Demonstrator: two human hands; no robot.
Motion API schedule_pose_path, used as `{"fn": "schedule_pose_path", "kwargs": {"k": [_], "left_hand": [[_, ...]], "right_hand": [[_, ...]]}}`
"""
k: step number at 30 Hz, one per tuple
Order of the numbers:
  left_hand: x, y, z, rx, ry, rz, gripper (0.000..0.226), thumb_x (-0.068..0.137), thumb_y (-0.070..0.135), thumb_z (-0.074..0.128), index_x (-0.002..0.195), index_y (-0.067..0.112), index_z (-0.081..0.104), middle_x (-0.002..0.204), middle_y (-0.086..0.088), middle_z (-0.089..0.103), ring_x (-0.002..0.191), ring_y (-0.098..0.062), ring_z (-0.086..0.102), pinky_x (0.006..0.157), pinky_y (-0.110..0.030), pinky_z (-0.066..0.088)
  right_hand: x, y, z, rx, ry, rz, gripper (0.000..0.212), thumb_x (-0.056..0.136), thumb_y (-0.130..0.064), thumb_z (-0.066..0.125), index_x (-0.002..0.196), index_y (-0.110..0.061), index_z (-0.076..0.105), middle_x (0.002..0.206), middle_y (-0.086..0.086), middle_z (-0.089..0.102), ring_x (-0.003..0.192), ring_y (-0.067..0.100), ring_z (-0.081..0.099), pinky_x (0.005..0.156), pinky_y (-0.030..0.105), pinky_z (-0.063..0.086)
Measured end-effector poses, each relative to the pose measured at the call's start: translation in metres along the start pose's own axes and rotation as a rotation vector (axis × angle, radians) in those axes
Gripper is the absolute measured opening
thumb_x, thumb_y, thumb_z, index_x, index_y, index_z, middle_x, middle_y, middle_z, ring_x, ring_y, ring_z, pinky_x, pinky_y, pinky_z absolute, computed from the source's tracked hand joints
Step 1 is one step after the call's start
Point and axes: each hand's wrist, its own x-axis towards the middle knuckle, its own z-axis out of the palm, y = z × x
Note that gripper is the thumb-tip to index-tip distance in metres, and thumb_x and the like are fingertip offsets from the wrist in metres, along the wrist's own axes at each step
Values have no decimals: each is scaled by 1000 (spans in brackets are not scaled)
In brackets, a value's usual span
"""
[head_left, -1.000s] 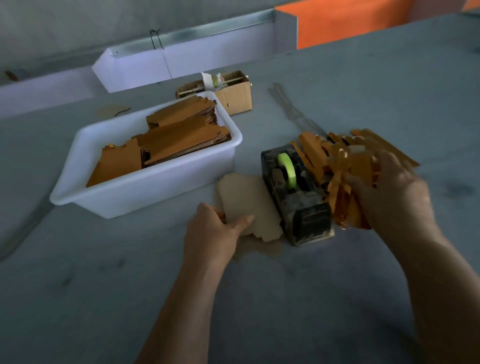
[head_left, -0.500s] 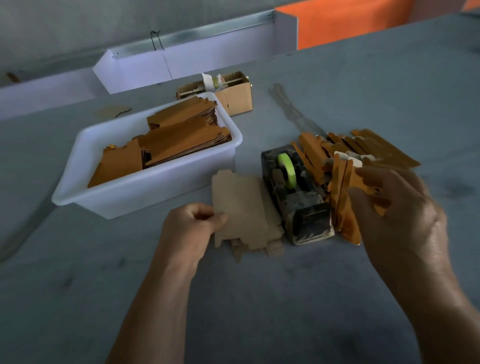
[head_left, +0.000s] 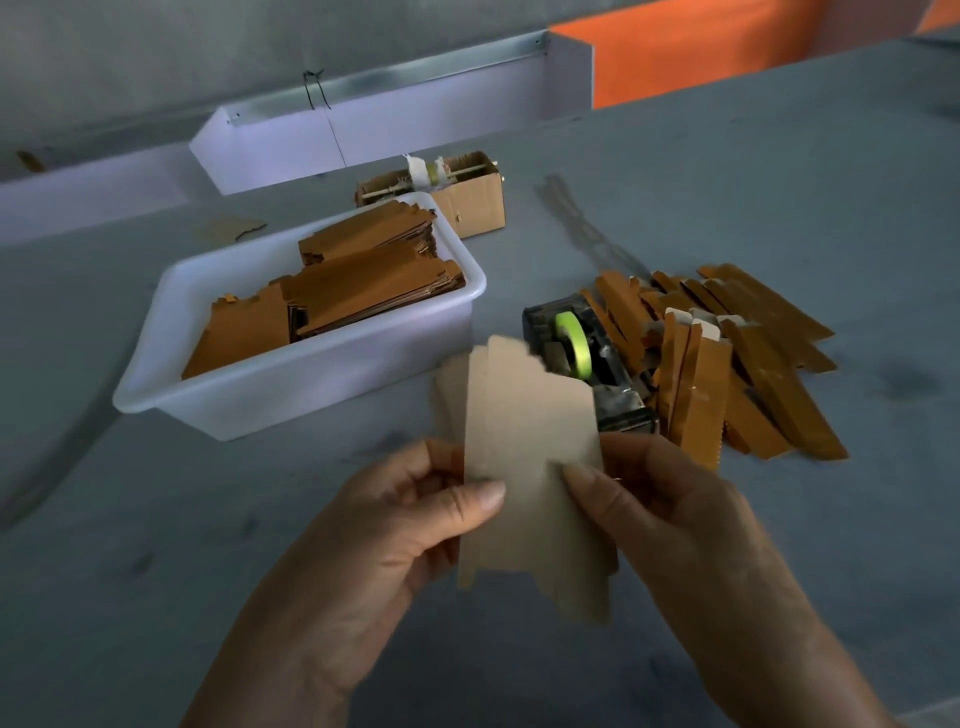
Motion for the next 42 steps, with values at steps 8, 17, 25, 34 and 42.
{"fn": "schedule_pose_path", "kwargs": {"k": [8,17,25,34,42], "left_hand": [[1,-9,19,161,35,61,34,62,26,77,95,20,74,92,-5,76,86,-20,72,75,-34,54],[8,-18,33,248,256,106,23,71,17,81,92,19,73,82,-3,76,81,-21,72,78,-42,57],[9,-22,48,281,344,193,18,74,11,75,81,28,72,68,-2,73,62,-23,68,52,-39,55],[1,-21,41,396,68,254,23,76,44,64,89,29,74,84,3,75,84,-12,71,82,-40,56],[-2,-16,34,311,-70,159,21,79,29,65,97,25,75,89,1,76,87,-12,72,72,-21,55]], "right_hand": [[2,4,-3,267,-145,102,36,61,-28,65,94,-15,68,75,-1,71,72,9,67,61,20,54],[1,10,2,119,-55,-8,12,80,-16,65,87,-25,70,80,-7,72,77,9,67,66,23,54],[-10,5,11,155,-33,-70,41,64,-51,59,92,-22,62,71,-2,69,65,12,68,56,22,53],[-9,7,6,158,-52,-54,35,71,-39,56,101,-21,58,84,-2,74,78,13,72,71,31,58],[-7,8,-1,11,44,-43,45,52,-59,57,87,-31,63,80,-12,68,77,4,66,69,26,52]]}}
